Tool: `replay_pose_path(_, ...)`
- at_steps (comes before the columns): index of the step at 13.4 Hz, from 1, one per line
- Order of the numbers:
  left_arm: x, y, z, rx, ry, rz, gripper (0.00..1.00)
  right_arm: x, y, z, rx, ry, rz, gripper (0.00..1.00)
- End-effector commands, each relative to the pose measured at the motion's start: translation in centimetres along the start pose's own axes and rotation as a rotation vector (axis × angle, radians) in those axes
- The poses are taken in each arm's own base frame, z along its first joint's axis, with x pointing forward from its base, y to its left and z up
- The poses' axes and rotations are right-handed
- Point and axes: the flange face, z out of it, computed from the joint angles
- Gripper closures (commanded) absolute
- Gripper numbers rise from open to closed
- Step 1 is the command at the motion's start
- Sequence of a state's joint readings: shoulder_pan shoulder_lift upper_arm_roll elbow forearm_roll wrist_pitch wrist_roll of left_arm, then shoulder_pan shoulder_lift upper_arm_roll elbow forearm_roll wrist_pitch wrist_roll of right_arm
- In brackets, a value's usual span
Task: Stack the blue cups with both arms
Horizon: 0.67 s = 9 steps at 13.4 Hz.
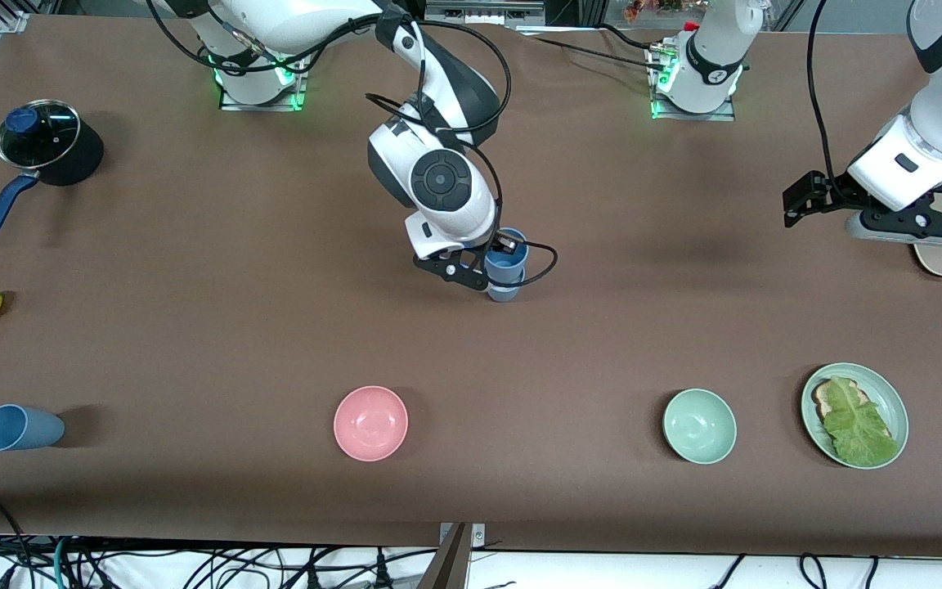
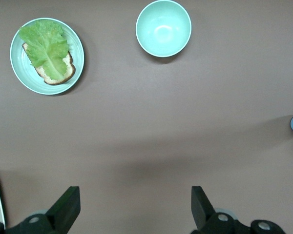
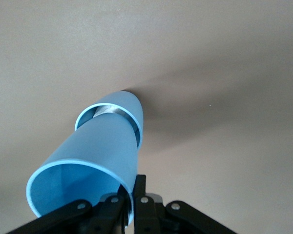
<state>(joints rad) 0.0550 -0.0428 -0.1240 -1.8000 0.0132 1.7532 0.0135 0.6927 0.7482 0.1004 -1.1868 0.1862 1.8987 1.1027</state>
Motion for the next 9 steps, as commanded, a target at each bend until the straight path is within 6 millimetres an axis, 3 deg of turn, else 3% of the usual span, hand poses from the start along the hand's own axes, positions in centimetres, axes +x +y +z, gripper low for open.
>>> replay_pose_path(1, 0.1, -0.2, 0.0, -0.020, 0.000, -0.018, 0.00, 0.3, -0.7, 0.2, 0.015, -0.005, 0.020, 0.71)
replay_pose_path(2, 0.0, -0.1, 0.0, -0.021, -0.005, -0.017, 0.00, 0.3, -0.7, 0.2, 0.021, -0.002, 0.022, 0.23)
replay_pose_path(3, 0.0, -0.2, 0.0, -0.021, -0.011, -0.020, 0.00, 0.3, -0.7, 0.3, 0.015, 0.006, 0.008, 0.00)
replay_pose_path(6, 0.4, 0.0, -0.9, -0.013, -0.052, -0.012, 0.00, 0.7, -0.5, -0.4, 0.008, 0.029, -0.018, 0.00)
replay_pose_path(9, 1.3, -0.1, -1.1, -0.020, -0.064, -0.027, 0.00, 6.3, 2.8, -2.9, 0.016, -0.012, 0.030, 0.00)
